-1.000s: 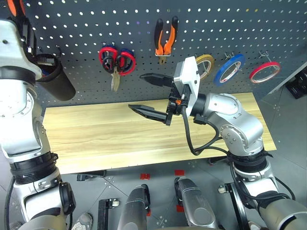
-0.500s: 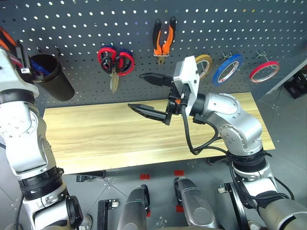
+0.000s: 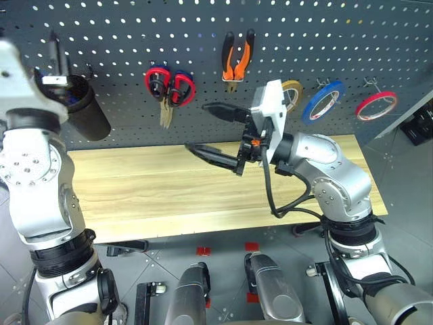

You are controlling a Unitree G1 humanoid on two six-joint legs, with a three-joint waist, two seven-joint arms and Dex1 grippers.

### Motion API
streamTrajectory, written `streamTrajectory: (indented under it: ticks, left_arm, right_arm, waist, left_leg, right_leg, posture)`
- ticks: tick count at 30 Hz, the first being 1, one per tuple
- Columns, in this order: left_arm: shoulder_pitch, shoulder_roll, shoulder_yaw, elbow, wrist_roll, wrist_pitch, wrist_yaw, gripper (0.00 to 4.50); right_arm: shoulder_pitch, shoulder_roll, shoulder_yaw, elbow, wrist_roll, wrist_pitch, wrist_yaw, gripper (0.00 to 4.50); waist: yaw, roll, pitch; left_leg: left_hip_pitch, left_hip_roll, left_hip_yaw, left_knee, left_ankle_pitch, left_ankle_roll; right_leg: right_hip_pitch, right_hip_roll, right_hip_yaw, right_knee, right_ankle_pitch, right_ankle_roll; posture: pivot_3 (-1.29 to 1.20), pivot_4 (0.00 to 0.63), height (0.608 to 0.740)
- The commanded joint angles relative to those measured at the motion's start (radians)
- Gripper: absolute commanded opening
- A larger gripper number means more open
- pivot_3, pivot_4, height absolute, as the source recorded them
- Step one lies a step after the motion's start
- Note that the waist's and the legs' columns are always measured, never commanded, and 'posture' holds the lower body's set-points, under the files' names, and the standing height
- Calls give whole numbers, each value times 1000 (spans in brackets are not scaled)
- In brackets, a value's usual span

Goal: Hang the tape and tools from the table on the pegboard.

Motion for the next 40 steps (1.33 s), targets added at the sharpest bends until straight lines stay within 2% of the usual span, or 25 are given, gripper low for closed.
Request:
streamTrajectory:
  ticks: [1,6,9,12,15,18,21,28,36,40]
  left_arm:
    - [34,-15,-10,-121,-68,113,-27,3434]
    - [227,-79,49,-226,-124,260,-22,3434]
    - [354,-94,41,-253,-111,265,-34,3434]
    - [474,-136,22,-253,-149,285,-61,3434]
    - [568,-175,2,-220,-150,230,-88,3434]
    - [657,-226,-26,-182,-155,162,-116,3434]
    - [668,-249,-53,-143,-95,134,-70,3434]
    - [668,-291,-78,-10,-81,-18,-81,3434]
    - [675,-330,-94,103,-53,-118,-52,3434]
    - [695,-336,-95,137,-40,-150,-47,3434]
  right_arm:
    - [21,-14,-52,-55,9,-10,-44,4500]
    - [89,-22,-65,-60,-32,-66,-93,4500]
    - [168,-33,-48,-69,-69,-123,-92,4500]
    - [268,-23,-46,-54,-117,-172,-135,4500]
    - [360,-25,-40,-5,-197,-248,-175,4500]
    - [462,-27,-45,92,-323,-338,-277,4500]
    - [504,-10,-75,163,-372,-365,-359,4500]
    - [536,-8,-107,428,-488,-519,-495,4500]
    - [480,-26,-129,762,-513,-706,-498,4500]
    - [440,-31,-133,860,-513,-756,-488,4500]
  waist:
    - [-1,1,-5]
    - [-22,5,-16]
    - [-23,5,-20]
    - [-20,9,-43]
    - [-16,8,-56]
    - [-7,12,-88]
    - [4,13,-107]
    - [3,21,-171]
    - [5,27,-222]
    - [5,31,-241]
  left_leg:
    - [0,0,0,0,0,0]
    - [1,1,0,-1,0,0]
    - [1,1,1,-1,0,0]
    - [1,1,0,-2,0,0]
    - [2,0,2,-1,0,1]
    - [3,0,1,-2,-1,1]
    - [4,-1,2,-2,-1,1]
    - [6,-1,2,-5,-1,1]
    - [28,-1,1,-7,-7,6]
    - [30,-1,1,-7,-9,5]
  right_leg:
    - [0,0,0,1,0,0]
    - [0,1,1,2,0,0]
    - [-1,1,1,2,0,0]
    - [0,1,1,2,0,0]
    - [1,1,3,0,0,0]
    - [2,1,2,0,0,0]
    - [4,1,3,-2,0,0]
    - [6,1,3,-4,0,0]
    - [32,2,3,-13,-2,2]
    - [35,2,3,-16,-3,2]
  posture:
    - [-259,242,740]
    - [-247,226,740]
    - [-235,213,740]
    - [-231,197,740]
    - [-231,181,740]
    - [-236,158,740]
    - [-234,143,740]
    - [-209,73,740]
    - [-164,27,740]
    - [-150,19,740]
